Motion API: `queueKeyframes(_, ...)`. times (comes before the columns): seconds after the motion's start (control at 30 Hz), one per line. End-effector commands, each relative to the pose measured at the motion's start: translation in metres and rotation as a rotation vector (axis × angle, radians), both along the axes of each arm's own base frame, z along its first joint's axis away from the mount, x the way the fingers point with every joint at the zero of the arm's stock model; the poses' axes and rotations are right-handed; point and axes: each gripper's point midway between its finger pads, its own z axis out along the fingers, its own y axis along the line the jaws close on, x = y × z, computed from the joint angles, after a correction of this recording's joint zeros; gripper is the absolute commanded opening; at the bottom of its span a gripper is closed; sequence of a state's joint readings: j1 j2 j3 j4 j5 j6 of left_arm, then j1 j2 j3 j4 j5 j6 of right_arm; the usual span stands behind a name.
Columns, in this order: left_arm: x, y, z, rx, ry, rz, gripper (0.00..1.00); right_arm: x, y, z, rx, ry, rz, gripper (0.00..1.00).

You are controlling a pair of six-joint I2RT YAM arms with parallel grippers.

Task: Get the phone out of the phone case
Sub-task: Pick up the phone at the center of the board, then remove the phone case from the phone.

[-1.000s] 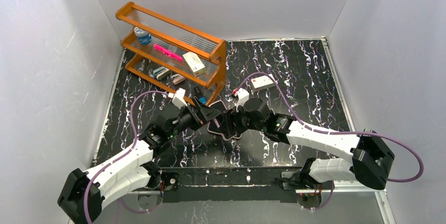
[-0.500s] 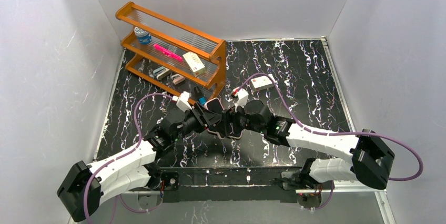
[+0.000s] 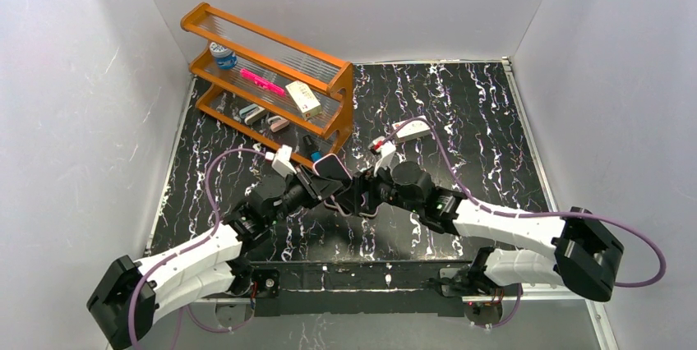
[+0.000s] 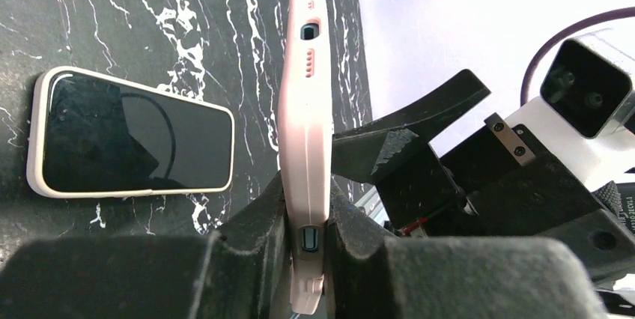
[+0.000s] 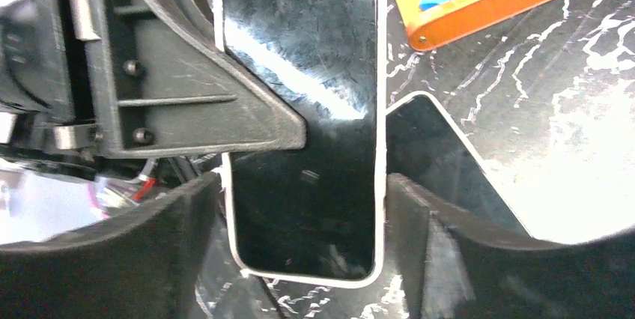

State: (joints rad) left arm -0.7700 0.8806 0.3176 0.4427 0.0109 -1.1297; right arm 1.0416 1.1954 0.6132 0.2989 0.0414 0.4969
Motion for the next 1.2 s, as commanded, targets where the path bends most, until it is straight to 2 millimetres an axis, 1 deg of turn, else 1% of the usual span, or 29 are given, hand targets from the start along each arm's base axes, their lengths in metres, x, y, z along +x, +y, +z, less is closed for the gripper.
queueKeyframes(0.0,0.014,0.014,0.031,-0.078,-0.103,0.107,0.0,0.003,0.003,0.058,0.221,-0.041,-0.008,0.98)
queueKeyframes(0.07,0.015,0.021,0.036,-0.11,-0.113,0.147,0.0,0.0,0.0,0.063,0.254,-0.022,0.008,0.99)
queueKeyframes(0.2,0.017,0.039,0.05,-0.196,-0.131,0.236,0.0,-0.001,-0.008,0.071,0.328,0.023,-0.009,0.99)
queueKeyframes(0.27,0.017,0.046,0.056,-0.234,-0.143,0.266,0.0,-0.005,-0.012,0.077,0.389,0.011,0.01,0.99)
queueKeyframes(0.33,0.014,0.052,0.065,-0.28,-0.162,0.279,0.0,-0.011,-0.018,0.077,0.446,0.037,0.05,0.99)
queueKeyframes(0.37,0.013,0.053,0.069,-0.299,-0.173,0.278,0.0,-0.009,-0.023,0.073,0.45,0.066,0.074,0.99)
queueKeyframes(0.43,0.01,0.051,0.075,-0.324,-0.188,0.256,0.0,-0.005,-0.033,0.067,0.463,0.135,0.112,0.99)
queueKeyframes(0.53,0.004,0.042,0.082,-0.333,-0.202,0.194,0.0,-0.007,-0.052,0.069,0.564,0.171,0.178,0.98)
queueKeyframes(0.63,0.0,0.031,0.086,-0.339,-0.207,0.13,0.0,-0.009,-0.061,0.069,0.589,0.188,0.229,0.94)
queueKeyframes(0.77,-0.006,0.018,0.091,-0.355,-0.205,0.051,0.0,-0.015,-0.061,0.071,0.585,0.184,0.302,0.92)
queueKeyframes(0.93,-0.012,0.01,0.101,-0.408,-0.197,-0.001,0.0,-0.021,-0.06,0.075,0.562,0.159,0.366,0.86)
queueKeyframes(1.03,-0.013,0.007,0.106,-0.431,-0.197,-0.021,0.0,-0.024,-0.059,0.073,0.538,0.158,0.404,0.8)
queueKeyframes(1.17,-0.016,0.002,0.115,-0.467,-0.196,-0.052,0.0,-0.031,-0.059,0.077,0.535,0.138,0.454,0.69)
